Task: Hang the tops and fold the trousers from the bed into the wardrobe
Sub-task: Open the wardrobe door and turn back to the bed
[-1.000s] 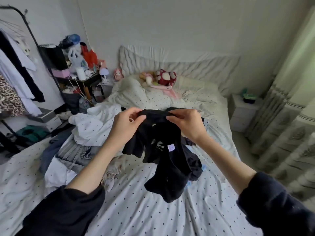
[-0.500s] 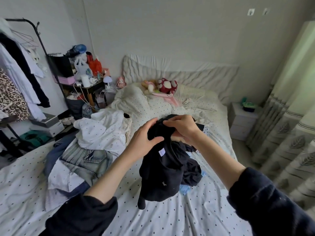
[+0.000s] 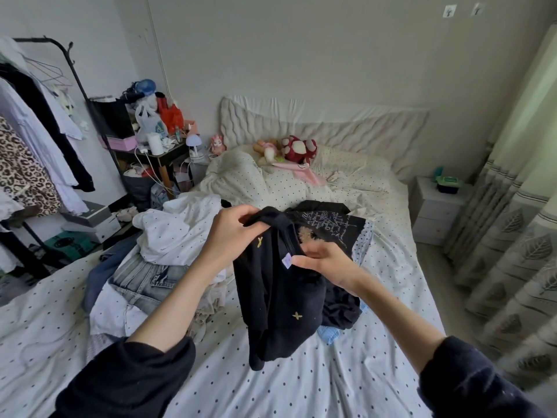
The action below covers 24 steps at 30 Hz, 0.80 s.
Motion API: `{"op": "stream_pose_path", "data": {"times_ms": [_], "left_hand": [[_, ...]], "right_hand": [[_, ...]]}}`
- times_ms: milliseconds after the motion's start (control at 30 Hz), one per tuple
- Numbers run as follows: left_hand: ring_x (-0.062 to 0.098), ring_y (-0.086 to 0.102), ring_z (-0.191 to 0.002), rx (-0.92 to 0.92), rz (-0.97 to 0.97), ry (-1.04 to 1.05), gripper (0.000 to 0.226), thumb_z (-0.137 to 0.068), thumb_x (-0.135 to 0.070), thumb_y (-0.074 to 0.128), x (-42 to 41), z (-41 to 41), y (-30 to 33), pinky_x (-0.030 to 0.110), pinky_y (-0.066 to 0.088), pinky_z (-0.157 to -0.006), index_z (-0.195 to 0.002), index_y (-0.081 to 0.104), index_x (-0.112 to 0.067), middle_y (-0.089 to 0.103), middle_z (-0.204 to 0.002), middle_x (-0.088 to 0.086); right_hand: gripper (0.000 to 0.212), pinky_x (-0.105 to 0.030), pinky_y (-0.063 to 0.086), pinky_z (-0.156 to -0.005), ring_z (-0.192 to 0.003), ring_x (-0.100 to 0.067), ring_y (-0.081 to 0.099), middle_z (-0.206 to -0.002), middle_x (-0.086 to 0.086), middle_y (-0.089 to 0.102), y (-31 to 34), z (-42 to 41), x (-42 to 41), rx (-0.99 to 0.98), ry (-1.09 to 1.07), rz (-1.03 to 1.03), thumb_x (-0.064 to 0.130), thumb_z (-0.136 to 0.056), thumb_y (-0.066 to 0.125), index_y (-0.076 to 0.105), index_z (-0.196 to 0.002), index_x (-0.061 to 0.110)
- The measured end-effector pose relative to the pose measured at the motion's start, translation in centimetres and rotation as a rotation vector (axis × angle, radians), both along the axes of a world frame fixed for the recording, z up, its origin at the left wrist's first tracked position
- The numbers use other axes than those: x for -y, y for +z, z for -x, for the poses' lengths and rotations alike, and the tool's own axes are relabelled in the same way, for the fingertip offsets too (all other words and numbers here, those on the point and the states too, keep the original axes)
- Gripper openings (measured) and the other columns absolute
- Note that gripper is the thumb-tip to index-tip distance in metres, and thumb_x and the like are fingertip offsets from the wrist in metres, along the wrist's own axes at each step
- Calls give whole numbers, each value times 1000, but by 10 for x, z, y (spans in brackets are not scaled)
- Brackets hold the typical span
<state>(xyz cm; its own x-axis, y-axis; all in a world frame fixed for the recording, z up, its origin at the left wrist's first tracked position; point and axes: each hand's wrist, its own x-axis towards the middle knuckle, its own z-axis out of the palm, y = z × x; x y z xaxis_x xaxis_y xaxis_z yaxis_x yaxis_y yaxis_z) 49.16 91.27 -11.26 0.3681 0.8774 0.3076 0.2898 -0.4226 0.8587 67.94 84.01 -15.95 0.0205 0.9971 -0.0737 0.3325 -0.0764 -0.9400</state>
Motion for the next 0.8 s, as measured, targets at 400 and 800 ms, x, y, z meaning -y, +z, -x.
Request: {"op": "stream_pose_path", "data": {"times_ms": [400,800], "left_hand": [[5,52,-82,-262,125,45,17,-85,-23,67,10,102,-15,7,39,-70,-92,63,-8,63,-96,2],[5,55,-70,-101,18,755,17,-85,-15,63,130,289,22,23,37,-69,-69,61,-21,64,-72,-7]], "right_hand": [[14,-23,39,-61,-66,-12,52,-77,-16,66,55,70,-48,361,120,-236,20,-86,67,70,-75,11],[16,-36,48,-84,-99,-27,59,-103,-6,68,60,257,-56,785,562,-436,14,-87,56,68,-97,17]]}}
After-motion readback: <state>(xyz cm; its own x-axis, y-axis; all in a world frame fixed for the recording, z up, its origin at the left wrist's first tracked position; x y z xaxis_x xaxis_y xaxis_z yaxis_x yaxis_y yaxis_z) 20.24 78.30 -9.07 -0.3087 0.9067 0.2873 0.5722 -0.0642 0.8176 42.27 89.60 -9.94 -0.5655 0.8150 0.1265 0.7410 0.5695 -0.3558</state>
